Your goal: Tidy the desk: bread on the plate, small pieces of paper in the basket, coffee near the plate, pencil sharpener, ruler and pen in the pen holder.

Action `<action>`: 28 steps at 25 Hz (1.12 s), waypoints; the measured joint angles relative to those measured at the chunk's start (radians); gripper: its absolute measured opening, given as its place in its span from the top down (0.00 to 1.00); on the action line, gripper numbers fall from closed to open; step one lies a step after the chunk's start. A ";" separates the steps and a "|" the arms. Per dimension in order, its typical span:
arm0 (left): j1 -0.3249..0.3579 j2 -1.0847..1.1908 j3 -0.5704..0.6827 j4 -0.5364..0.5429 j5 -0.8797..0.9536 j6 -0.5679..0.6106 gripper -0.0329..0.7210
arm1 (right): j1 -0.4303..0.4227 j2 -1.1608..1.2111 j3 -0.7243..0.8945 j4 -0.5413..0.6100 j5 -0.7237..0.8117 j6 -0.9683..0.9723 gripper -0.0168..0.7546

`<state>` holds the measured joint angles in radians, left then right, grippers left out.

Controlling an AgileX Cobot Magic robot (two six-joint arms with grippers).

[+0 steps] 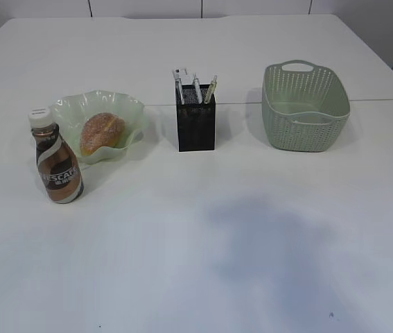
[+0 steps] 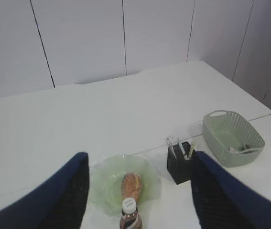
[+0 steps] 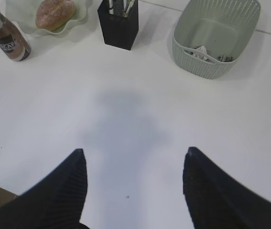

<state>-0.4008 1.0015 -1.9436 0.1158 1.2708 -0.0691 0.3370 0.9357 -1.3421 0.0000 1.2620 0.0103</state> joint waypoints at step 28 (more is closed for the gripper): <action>0.000 -0.816 0.970 -0.152 0.012 0.040 0.35 | 0.000 -0.688 0.676 0.182 0.005 -0.275 0.33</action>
<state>-0.4008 0.1858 -0.9731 -0.0366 1.2824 -0.0290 0.3370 0.2472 -0.6660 0.1822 1.2665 -0.2643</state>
